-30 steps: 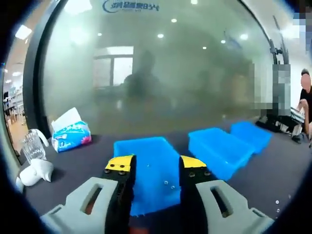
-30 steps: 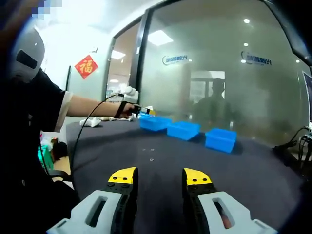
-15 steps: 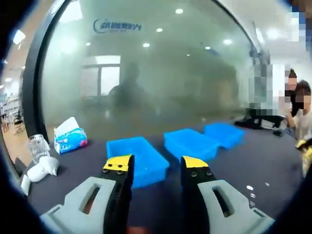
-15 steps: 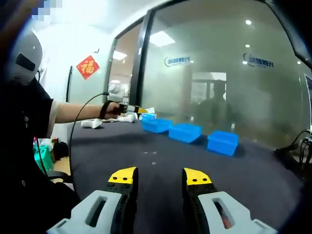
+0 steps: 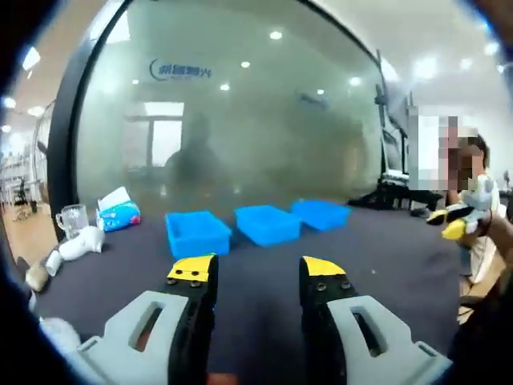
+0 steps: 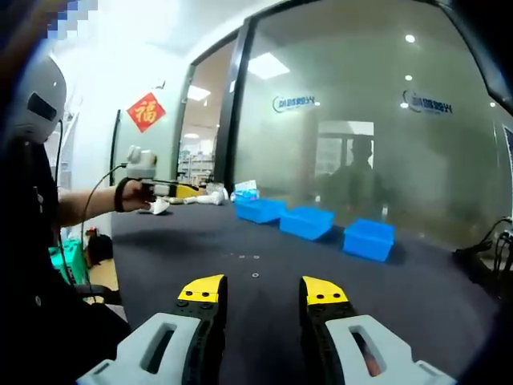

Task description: Sort the screws, nuts, and washers into the corresponding bins

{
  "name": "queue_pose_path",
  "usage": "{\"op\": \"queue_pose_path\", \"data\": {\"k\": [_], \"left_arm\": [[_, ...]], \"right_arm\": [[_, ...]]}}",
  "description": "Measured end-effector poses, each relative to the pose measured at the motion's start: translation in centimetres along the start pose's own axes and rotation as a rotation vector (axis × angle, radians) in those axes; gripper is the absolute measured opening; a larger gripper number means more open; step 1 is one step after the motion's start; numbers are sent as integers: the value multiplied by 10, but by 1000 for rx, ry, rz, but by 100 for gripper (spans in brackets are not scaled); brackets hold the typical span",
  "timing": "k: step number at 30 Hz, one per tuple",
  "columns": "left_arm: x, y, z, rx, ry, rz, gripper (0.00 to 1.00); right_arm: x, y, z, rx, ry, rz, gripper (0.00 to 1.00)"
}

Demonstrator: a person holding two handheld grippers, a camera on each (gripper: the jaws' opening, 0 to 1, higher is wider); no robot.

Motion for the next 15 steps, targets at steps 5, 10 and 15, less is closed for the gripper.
{"op": "queue_pose_path", "data": {"k": [5,10,15], "left_arm": [[7,-8,23,11,6,-9,39],[12,-17,36,-1,9,-5,39],[22,-27,46,-25,-14,-3,39]], "right_arm": [[2,2,-1,1,-6,1,33],[1,5,-3,1,-5,3,33],[2,5,-7,-6,0,4,33]]}}
Point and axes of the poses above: the point that each gripper's makers call its tool centre point, and the gripper's own axes: z roughly backward along the fingers, x roughly to its right, y roughly out of its top, the point moved 3 cm from there along z, roughly backward along the fingers, and after that the axes turned 4 degrees about -x, right-handed, at the moved point
